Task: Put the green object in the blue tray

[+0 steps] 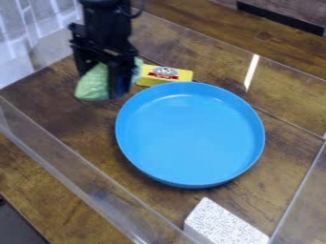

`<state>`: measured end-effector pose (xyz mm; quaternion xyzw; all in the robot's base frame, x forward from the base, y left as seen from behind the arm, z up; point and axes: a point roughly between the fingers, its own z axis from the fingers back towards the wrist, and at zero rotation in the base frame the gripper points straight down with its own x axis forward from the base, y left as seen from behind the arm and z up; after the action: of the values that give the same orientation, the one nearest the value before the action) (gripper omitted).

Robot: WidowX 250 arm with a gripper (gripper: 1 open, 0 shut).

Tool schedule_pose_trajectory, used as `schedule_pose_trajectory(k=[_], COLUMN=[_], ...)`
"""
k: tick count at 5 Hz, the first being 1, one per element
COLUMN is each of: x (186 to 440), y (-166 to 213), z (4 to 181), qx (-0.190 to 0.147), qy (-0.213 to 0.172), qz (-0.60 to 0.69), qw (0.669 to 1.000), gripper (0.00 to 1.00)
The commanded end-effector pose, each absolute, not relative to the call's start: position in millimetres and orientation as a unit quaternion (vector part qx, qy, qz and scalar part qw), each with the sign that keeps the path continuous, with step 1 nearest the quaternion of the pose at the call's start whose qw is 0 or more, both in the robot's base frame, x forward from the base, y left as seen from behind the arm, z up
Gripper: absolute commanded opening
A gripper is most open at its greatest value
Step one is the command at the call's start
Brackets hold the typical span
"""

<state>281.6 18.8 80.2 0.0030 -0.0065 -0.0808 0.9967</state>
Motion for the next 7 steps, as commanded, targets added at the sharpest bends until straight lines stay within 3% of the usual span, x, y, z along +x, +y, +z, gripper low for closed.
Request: schedule_pose_trajectory(k=[1, 3, 4, 7], x=[285, 293, 302, 322], y=[-18, -79, -92, -81], z=[98.8, 93.4, 90.6, 94.1], qx=[0.004, 0.001, -0.002, -0.005], qy=[-0.043, -0.057, -0.061, -0.092], qz=[-0.108, -0.139, -0.148, -0.147], qw=[0.993, 0.989, 0.987, 0.985], gripper=[0.0, 0.0, 0.0, 0.0])
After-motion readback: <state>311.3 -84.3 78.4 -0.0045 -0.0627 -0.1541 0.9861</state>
